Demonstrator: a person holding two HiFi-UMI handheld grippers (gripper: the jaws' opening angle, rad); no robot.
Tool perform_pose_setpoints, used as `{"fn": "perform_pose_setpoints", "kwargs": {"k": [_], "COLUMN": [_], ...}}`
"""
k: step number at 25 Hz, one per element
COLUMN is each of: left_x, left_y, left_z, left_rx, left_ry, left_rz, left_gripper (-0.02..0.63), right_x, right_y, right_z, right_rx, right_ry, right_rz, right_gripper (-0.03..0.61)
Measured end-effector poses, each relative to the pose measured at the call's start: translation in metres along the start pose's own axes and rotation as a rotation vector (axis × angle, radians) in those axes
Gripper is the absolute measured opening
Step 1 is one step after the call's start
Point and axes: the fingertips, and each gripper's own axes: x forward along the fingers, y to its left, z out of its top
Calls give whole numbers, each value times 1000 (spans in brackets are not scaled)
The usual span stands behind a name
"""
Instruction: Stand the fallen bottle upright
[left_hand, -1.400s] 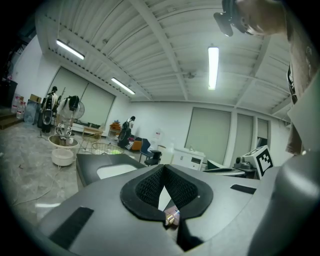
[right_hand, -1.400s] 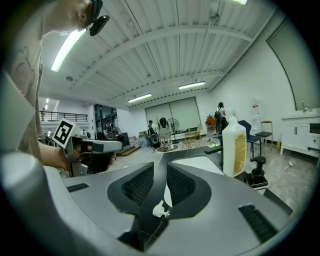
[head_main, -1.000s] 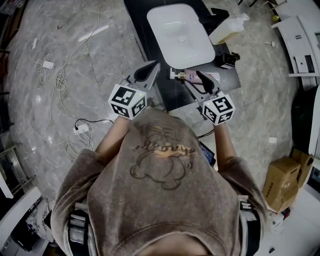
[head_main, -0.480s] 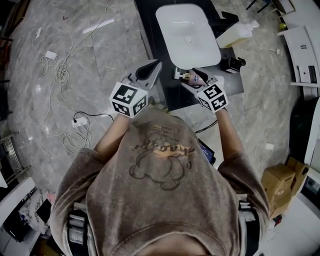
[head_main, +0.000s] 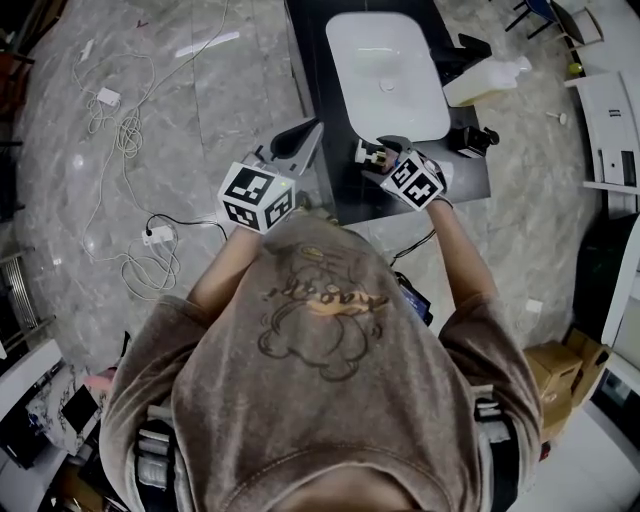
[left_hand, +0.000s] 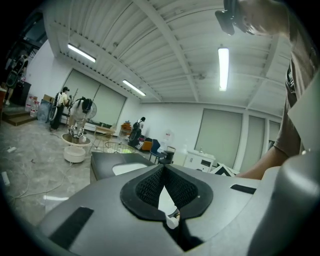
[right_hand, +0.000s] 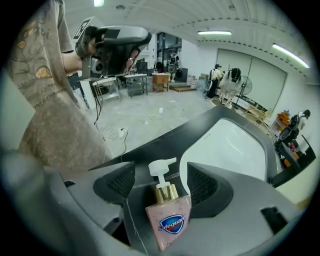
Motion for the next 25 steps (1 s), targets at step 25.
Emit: {"fn": "perform_pose_setpoints", "kwargs": {"k": [25], "left_x": [-18], "left_y": [35], "left_z": [-5], "left_rx": [-29], "left_ry": [-14], "left_rz": [130], "left_gripper": [18], "right_x": [55], "right_y": [4], "right_z": [-21], "right_rx": [-225], "right_ry": [265], "right_rz": [131], "right_gripper": [237]}}
